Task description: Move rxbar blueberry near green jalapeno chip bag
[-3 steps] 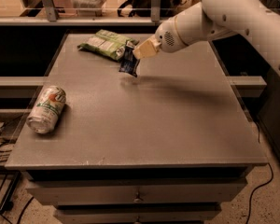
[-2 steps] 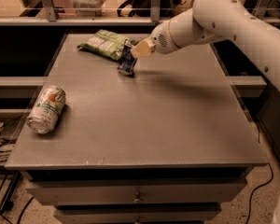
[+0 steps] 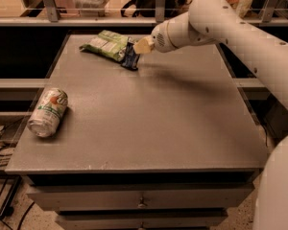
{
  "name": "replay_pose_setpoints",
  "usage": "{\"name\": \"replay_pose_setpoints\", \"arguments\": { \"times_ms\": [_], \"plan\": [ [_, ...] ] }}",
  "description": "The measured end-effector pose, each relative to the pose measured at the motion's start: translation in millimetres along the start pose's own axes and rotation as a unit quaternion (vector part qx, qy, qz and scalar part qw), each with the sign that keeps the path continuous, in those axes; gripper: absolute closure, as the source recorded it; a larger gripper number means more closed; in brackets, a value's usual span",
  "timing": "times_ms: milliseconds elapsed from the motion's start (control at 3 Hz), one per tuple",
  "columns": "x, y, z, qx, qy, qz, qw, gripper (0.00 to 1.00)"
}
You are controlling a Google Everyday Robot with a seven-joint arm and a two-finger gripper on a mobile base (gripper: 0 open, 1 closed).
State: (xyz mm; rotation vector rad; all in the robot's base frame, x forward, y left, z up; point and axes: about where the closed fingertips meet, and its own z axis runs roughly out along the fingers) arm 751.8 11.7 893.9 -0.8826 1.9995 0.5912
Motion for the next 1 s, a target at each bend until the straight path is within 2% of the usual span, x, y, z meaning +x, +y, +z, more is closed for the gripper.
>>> {"name": "replay_pose_setpoints", "arguments": {
  "times_ms": [333,667,1000],
  "plan": [
    [-10.6,-4.8,-4.6,0.006,-0.016,0.001,0.9999,0.13],
    [-9.6,-3.1,-1.9,0.004,-0.014,0.001,0.9999,0.00],
    [-9.6,-3.1,-1.8,0.004,-0.014,0.001,0.9999,0.00]
  ]
}}
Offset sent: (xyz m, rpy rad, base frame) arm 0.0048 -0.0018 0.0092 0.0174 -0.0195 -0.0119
